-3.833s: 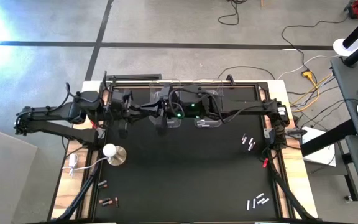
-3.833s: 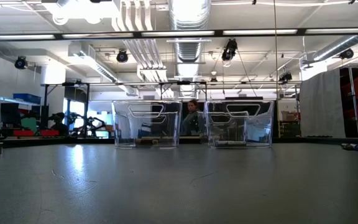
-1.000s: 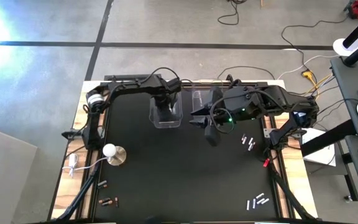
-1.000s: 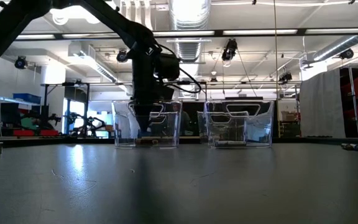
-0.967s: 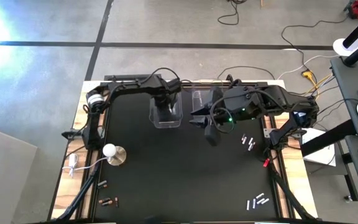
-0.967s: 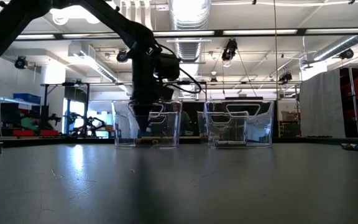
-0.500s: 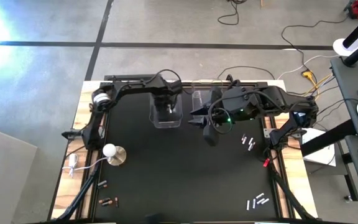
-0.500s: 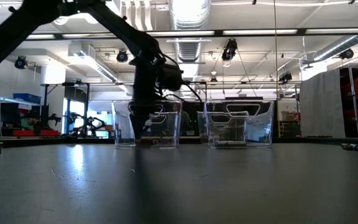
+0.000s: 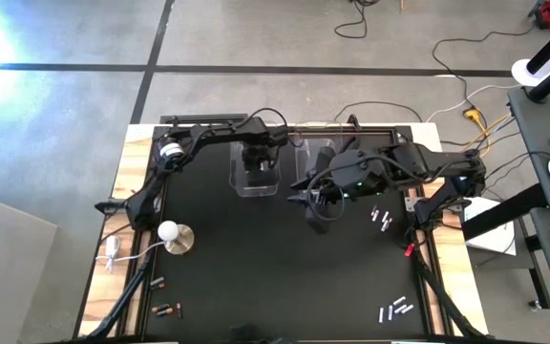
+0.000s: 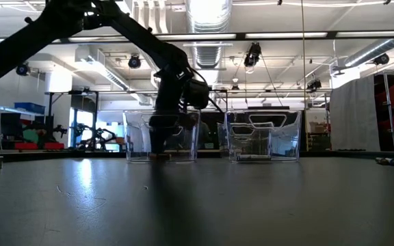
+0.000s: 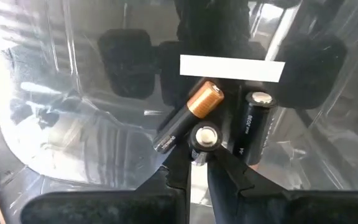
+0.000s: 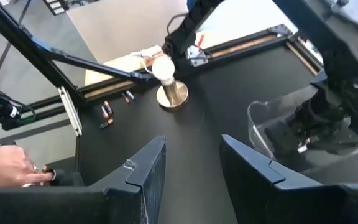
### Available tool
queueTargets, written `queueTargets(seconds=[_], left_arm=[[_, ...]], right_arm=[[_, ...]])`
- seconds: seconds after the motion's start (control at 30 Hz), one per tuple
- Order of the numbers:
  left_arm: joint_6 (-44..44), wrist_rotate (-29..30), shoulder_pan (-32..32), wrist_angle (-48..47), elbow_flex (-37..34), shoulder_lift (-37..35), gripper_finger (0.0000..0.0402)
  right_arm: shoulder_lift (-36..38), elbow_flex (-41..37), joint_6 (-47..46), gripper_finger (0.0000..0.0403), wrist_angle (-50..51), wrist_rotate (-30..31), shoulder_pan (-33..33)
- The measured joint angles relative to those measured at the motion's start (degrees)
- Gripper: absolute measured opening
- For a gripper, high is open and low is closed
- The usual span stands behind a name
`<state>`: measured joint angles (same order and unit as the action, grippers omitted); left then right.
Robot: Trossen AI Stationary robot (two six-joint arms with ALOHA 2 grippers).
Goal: Sort batteries
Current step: Put the black battery into the left transparent bin
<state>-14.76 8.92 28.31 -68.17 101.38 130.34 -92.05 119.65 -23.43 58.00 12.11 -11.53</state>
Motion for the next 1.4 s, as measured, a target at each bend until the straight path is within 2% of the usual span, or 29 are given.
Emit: queueTargets(seconds=[0.37,1.0,1.4], left_arm=[[0.22,0.06,0.01,-1.44,1.34,1.07,0.0028],[0.52,-0.63,0.03,-0.82,3.91,1.31,0.0038],[3.28,-0.6,-0.01,-2.61,3.91,0.19,0.0114]], right_arm=[[0.0,-1.63,-2.02,0.0165,-0.23,0.01,0.04],[0.02,-1.02,0.21,0.019,-1.27,0.1,0.17],[2.75,-0.8,3.09,0.0196,0.53,0.1,0.17]])
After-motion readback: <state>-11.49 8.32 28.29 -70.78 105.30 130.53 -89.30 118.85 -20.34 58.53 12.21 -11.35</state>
